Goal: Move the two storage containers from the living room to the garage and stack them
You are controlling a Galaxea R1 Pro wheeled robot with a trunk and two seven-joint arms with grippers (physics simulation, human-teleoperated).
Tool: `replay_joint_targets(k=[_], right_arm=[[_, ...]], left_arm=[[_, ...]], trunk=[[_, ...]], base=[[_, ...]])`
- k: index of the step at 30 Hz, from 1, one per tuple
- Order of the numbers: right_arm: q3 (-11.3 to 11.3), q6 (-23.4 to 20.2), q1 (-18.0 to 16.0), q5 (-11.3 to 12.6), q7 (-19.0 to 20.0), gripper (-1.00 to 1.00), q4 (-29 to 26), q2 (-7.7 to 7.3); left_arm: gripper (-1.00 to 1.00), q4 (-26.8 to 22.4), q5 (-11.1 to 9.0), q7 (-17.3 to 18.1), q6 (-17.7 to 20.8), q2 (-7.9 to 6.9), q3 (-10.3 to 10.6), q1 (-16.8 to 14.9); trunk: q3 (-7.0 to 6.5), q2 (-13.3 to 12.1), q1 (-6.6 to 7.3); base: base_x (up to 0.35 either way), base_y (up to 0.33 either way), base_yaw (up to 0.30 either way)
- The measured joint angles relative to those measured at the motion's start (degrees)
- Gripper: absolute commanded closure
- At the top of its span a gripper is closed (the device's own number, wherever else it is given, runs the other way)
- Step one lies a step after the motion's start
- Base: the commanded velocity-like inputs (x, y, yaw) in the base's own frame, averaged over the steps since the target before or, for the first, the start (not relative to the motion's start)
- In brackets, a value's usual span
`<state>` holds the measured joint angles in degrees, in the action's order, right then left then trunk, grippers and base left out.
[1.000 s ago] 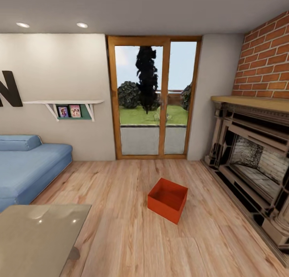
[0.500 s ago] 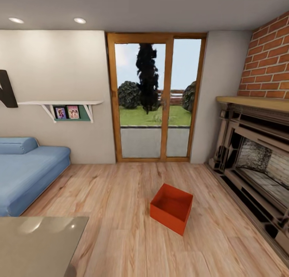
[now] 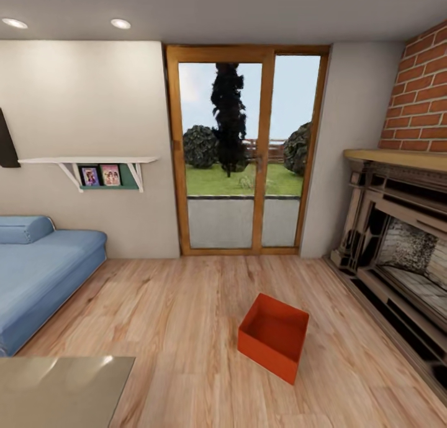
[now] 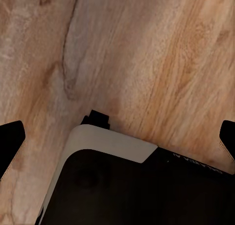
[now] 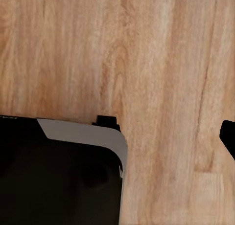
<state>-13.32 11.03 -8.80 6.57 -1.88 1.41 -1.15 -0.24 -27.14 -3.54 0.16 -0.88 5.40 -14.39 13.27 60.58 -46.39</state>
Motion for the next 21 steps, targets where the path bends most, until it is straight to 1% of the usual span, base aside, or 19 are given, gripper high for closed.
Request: replay_joint_targets(k=[5,8,11,21], right_arm=[[0.21,0.21,0.02,0.55,-0.01,-1.00,0.10,0.29],[0.33,0.22,0.03,0.64,-0.02,-1.00,0.15,0.37],[0.46,0.19,0.05,0.71,-0.02,-1.00,0.17,0.28],[0.55,0.17,0.02,0.75,-0.01,-1.00,0.18,0.07]], left_arm=[[-1.00,0.00,0.00,0.00,0.00,0.00,0.00,0.00],[-1.00,0.00,0.00,0.00,0.00,0.00,0.00,0.00],[-1.00,0.00,0.01,-0.01,0.00,0.01,0.00,-0.01],[-1.00,0.00,0.01,-0.01,0.00,0.01,0.00,-0.01]], trunk=[[0.00,0.00,0.00],[0.00,0.00,0.00],[0.00,0.00,0.00],[0.00,0.00,0.00]], base=[[0.322,0.098,-0.009],[0.322,0.097,-0.127],[0.322,0.097,-0.219],[0.322,0.097,-0.282]])
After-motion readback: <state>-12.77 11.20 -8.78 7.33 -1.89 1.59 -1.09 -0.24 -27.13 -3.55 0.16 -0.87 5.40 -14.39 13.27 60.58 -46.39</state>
